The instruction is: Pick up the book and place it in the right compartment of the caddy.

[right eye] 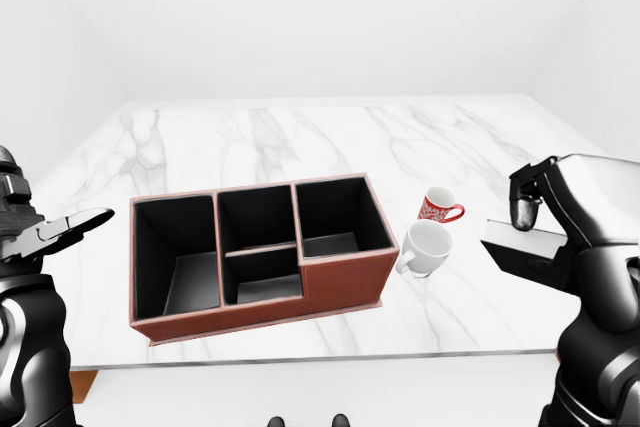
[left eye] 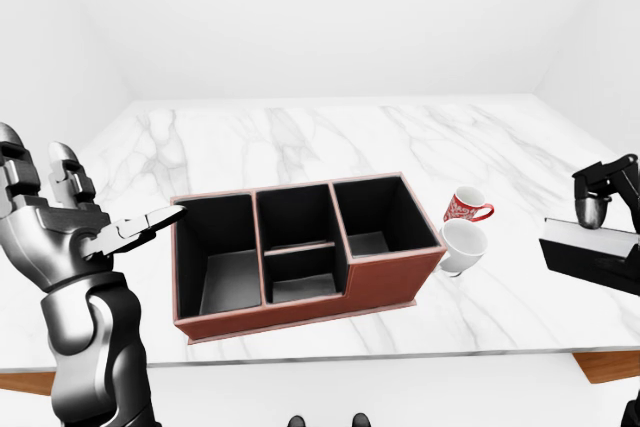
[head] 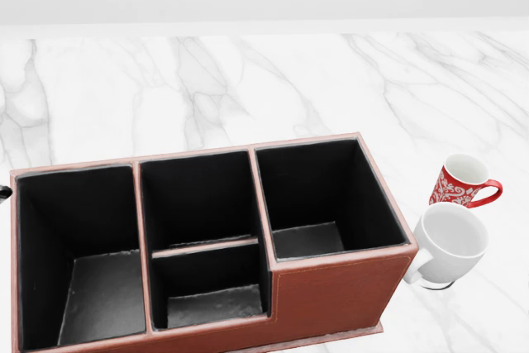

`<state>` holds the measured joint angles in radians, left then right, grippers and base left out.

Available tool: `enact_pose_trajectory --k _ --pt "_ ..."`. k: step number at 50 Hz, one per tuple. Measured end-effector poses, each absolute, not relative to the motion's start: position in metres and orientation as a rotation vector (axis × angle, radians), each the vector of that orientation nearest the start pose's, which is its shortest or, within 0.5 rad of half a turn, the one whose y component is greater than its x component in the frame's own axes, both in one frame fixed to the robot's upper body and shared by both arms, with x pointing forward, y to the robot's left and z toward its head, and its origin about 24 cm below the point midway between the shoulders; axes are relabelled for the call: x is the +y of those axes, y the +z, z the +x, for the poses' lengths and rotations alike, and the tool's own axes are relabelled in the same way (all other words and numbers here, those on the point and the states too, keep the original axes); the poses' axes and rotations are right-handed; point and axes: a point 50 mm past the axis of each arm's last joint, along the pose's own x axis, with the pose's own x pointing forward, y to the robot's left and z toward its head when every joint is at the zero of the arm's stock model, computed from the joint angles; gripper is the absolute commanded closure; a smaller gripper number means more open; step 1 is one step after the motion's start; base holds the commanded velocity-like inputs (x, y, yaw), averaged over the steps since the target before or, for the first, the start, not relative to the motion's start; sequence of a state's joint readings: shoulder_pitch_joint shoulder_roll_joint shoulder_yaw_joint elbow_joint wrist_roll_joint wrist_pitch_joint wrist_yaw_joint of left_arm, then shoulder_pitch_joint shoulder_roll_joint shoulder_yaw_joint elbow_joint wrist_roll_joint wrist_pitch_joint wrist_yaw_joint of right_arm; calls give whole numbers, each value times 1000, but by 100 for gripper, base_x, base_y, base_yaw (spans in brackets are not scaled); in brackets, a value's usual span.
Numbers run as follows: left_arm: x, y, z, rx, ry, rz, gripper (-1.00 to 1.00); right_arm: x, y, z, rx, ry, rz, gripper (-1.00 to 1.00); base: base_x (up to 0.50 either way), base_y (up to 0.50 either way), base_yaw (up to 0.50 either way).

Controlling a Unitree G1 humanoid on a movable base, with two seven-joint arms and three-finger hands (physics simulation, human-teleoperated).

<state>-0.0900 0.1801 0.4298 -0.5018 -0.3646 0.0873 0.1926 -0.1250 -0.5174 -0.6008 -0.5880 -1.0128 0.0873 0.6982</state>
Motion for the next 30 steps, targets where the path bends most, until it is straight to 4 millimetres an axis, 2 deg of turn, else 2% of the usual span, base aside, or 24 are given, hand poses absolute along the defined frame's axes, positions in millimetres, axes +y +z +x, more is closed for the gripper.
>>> enact_pose_trajectory --k 15,30 --pt "259 183 220 -573 427 -157 -100 -274 265 211 -76 -368 -1651 100 0 0 0" --pt "259 183 220 -575 425 -159 -100 -239 290 238 -225 -281 -1769 100 0 0 0"
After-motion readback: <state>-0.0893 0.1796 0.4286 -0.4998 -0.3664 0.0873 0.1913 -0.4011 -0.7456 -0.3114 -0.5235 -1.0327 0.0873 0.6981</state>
